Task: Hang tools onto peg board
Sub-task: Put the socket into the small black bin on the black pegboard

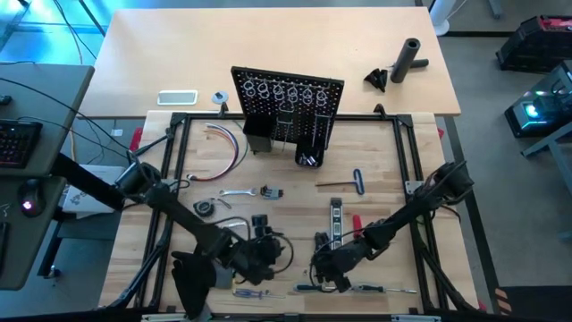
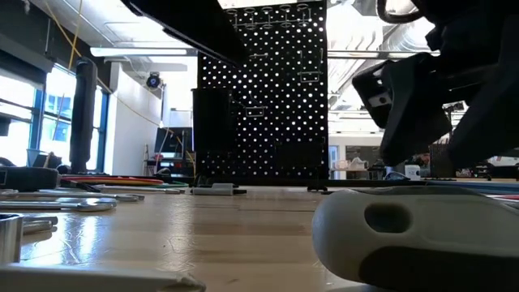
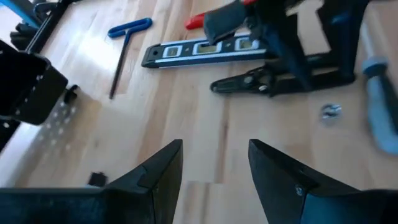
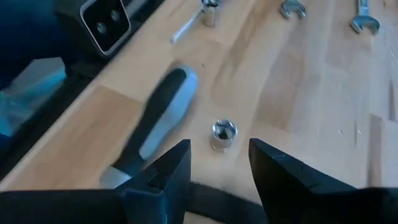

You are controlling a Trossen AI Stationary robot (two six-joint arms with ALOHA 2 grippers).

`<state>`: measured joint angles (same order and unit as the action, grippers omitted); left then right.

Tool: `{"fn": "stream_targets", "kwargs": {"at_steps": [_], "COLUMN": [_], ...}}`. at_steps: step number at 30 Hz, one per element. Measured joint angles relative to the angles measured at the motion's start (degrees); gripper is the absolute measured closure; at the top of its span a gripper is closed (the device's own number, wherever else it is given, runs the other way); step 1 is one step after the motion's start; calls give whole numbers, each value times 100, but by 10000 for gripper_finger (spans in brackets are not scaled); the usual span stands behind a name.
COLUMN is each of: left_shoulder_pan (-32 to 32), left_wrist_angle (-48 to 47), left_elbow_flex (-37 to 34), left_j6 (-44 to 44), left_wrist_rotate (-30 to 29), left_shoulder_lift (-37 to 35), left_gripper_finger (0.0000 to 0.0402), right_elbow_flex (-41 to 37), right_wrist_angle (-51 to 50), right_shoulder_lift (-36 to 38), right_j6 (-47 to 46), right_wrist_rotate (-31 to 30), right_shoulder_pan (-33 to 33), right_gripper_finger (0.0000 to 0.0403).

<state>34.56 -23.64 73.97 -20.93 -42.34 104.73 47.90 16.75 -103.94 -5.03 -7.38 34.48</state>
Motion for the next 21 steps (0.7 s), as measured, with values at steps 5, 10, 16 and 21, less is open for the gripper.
{"fn": "stream_targets", "kwargs": {"at_steps": [5,10,16,21], "left_shoulder_pan": [293,517,667,692], "left_wrist_angle": [77,491,960,1162], "left_elbow_flex": [-24,-21,-21,-21], "left_j6": [-589,-701,-702,-899], "left_wrist_rotate": [-116,-145,-139,-142], "left_shoulder_lift": [55,92,96,123], "left_gripper_finger": [225,225,225,225], "right_elbow_flex": [0,2,2,2], "right_wrist_angle": [173,250,399,475], "right_shoulder_lift": [-52,-118,-125,-229], "right_j6": [56,99,246,248], "right_wrist_rotate": [164,188,151,235], "right_shoulder_pan": [1,0,-29,-129], "right_gripper_finger": [247,247,247,247]}}
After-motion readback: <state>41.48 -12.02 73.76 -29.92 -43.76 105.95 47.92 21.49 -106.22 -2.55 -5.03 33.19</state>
